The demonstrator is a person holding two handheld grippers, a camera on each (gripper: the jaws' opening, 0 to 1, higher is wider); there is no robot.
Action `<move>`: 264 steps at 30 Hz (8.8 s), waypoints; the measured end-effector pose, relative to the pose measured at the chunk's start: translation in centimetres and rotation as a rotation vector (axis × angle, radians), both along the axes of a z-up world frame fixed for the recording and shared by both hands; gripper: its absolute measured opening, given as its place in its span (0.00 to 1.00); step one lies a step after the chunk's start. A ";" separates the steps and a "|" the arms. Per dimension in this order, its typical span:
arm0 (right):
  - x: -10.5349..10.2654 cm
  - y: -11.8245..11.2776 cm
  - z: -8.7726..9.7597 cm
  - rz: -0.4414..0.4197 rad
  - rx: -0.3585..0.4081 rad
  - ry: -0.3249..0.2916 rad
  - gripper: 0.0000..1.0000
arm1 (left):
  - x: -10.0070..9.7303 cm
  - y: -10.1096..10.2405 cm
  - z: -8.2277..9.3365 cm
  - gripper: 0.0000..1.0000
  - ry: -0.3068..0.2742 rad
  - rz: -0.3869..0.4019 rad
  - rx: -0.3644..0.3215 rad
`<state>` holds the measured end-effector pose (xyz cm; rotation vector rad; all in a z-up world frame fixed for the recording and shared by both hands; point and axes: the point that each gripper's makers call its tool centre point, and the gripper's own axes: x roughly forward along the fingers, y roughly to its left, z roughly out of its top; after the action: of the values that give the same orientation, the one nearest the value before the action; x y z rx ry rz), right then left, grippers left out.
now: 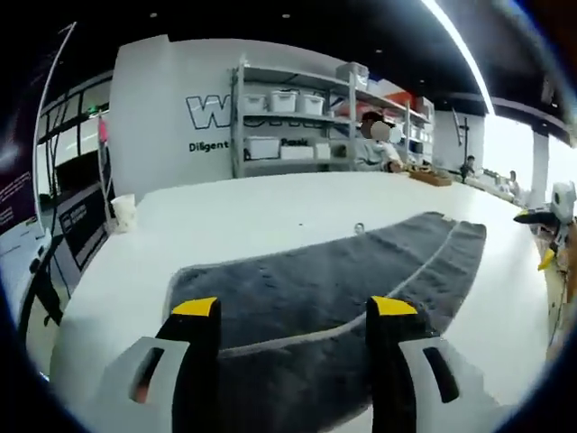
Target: Open the folded towel by lifting each exposed corner and separating the folded layers until the towel lies flat within the target outline without major curled edges
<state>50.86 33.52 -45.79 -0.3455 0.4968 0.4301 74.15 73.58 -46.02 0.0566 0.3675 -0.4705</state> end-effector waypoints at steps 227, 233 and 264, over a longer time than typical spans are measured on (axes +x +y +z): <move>15.2 -14.0 -0.7 -0.118 -0.029 -0.153 0.00 | -24.5 -2.7 -2.3 0.93 0.155 -0.249 0.000; 13.4 -13.1 0.8 -0.074 -0.027 -0.237 0.00 | -24.6 -2.8 -2.2 0.93 0.154 -0.251 0.001; 5.0 -10.5 -6.7 0.124 -0.080 -0.085 0.00 | -25.0 -2.4 -2.3 0.92 0.164 -0.244 0.007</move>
<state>55.87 23.01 -52.44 -0.4717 0.4119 0.5140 49.12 71.14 -48.33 0.0698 0.5266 -0.7178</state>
